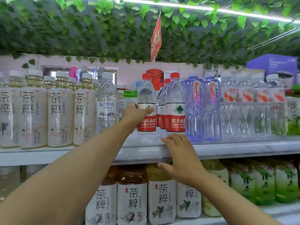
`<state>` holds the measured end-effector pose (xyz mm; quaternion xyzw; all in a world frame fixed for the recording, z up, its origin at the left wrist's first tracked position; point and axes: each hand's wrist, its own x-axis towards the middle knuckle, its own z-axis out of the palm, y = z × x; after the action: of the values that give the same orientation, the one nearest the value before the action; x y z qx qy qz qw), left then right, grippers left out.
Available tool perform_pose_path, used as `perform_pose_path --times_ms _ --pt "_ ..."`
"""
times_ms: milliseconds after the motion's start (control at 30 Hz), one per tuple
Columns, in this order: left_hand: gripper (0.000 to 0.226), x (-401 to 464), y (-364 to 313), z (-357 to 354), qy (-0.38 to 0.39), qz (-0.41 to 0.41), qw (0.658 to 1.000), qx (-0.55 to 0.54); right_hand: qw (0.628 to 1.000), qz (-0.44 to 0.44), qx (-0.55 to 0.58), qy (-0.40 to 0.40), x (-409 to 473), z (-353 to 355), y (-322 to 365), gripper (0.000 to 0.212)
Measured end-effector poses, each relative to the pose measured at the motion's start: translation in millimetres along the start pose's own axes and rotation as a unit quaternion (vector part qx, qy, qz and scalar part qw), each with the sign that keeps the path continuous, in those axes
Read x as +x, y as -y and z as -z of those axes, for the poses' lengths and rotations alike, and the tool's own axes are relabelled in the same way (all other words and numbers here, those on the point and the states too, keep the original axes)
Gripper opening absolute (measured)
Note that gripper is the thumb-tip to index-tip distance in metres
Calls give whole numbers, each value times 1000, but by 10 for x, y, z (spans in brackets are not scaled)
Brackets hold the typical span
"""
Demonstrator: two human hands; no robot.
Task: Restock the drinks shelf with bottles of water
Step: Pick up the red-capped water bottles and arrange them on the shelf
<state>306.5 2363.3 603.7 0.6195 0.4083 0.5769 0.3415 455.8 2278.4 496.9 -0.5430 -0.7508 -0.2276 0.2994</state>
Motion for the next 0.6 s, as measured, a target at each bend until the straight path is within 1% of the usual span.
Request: perform_pose_path --times_ms 67,100,167,233,367,433,600 --pt "46 -33 29 7 17 -4 1000 17 1000 4 -2 -5 -2 -2 2 70" --pt "48 -64 66 6 27 -5 999 44 1000 6 -4 -6 -3 -2 3 70" --pt "57 -100 184 1 41 6 992 117 1000 6 -5 -7 0 -7 -2 70" --pt "64 -112 262 -11 44 20 986 159 1000 9 -8 -8 0 -7 -6 71" --pt "60 -45 258 -69 59 37 985 156 1000 15 -10 -15 6 0 -20 70" --pt "59 2 271 -133 54 38 987 148 1000 20 -6 -20 3 -4 -31 69" --pt "39 76 279 -230 61 49 987 143 999 27 -3 -29 3 -18 -54 69"
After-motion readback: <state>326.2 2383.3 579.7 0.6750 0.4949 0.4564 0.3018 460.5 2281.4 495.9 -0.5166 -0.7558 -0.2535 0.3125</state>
